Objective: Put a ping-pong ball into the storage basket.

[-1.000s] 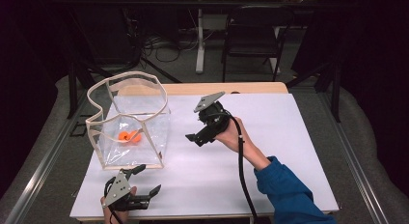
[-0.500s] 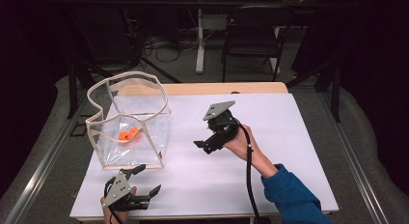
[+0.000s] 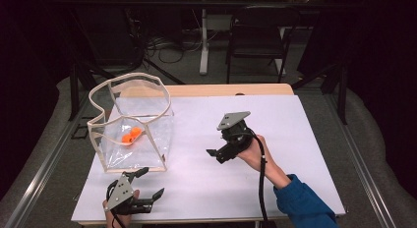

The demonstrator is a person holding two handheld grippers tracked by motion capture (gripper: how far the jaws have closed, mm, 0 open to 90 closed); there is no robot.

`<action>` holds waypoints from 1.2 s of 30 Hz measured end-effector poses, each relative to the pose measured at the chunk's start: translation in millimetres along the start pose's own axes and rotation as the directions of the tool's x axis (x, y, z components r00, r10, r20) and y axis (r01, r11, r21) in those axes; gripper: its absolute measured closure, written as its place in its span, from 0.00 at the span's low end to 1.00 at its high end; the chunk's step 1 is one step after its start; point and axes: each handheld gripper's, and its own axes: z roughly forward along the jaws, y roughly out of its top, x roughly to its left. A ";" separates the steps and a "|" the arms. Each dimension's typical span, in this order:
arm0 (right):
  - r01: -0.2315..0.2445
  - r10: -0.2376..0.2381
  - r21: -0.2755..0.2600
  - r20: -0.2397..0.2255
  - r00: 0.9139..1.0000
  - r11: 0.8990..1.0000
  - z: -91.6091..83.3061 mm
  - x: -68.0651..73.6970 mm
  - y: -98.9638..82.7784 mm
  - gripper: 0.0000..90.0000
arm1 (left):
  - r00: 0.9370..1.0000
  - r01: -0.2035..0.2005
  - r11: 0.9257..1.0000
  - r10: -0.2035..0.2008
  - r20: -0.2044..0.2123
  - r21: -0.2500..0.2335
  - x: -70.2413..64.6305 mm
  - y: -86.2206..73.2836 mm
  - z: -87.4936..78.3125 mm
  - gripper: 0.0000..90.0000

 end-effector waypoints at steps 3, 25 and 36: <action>-0.001 0.001 -0.003 0.009 1.000 1.000 -3.1 1.0 -6.2 0.00 | 1.000 0.001 1.000 -0.001 -0.001 -0.004 -0.2 -0.1 0.1 0.18; -0.059 0.059 0.009 0.057 0.997 0.998 -18.6 0.5 -66.0 0.00 | 1.000 -0.001 1.000 0.001 -0.003 0.000 0.4 0.1 -0.3 0.18; -0.105 0.102 0.029 0.095 0.990 0.994 -26.3 -2.3 -96.1 0.00 | 1.000 -0.001 1.000 0.001 -0.006 -0.002 0.6 0.1 -0.8 0.18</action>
